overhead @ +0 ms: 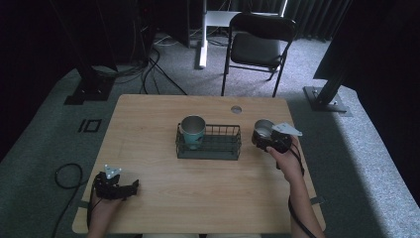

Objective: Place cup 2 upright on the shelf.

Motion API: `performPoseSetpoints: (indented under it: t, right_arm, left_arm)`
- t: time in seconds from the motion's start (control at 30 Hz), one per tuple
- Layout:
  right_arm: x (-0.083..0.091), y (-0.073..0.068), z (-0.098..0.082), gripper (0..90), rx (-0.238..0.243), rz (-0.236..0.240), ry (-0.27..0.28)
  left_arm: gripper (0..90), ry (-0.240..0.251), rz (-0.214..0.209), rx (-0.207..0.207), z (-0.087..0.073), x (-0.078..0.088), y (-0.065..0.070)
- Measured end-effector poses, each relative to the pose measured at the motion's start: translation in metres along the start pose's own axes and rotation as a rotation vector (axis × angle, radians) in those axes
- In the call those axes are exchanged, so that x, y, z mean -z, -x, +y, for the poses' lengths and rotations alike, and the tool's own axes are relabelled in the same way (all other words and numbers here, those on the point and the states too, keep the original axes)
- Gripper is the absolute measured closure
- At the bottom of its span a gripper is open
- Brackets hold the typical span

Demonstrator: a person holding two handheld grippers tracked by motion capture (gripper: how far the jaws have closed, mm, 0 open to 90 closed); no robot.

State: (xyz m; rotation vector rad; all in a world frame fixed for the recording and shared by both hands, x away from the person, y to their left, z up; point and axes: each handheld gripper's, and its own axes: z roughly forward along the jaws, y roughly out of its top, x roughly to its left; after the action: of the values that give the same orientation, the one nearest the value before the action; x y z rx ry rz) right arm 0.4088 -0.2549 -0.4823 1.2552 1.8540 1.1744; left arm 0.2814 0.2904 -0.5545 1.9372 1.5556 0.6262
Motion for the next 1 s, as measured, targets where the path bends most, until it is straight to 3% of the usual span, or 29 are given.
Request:
performPoseSetpoints:
  t: [0.5, 1.0]
  right_arm:
    - [0.018, -0.006, 0.031, 18.2, 0.017, 0.020, 0.043]
    - [0.029, -0.023, 0.060, 18.2, 0.048, 0.058, 0.080]
  left_arm:
    - [1.4, 0.000, 0.000, 0.001, 0.000, 0.000, 0.000]
    - [1.4, 0.001, 0.001, 0.002, 0.000, 0.000, 0.000]
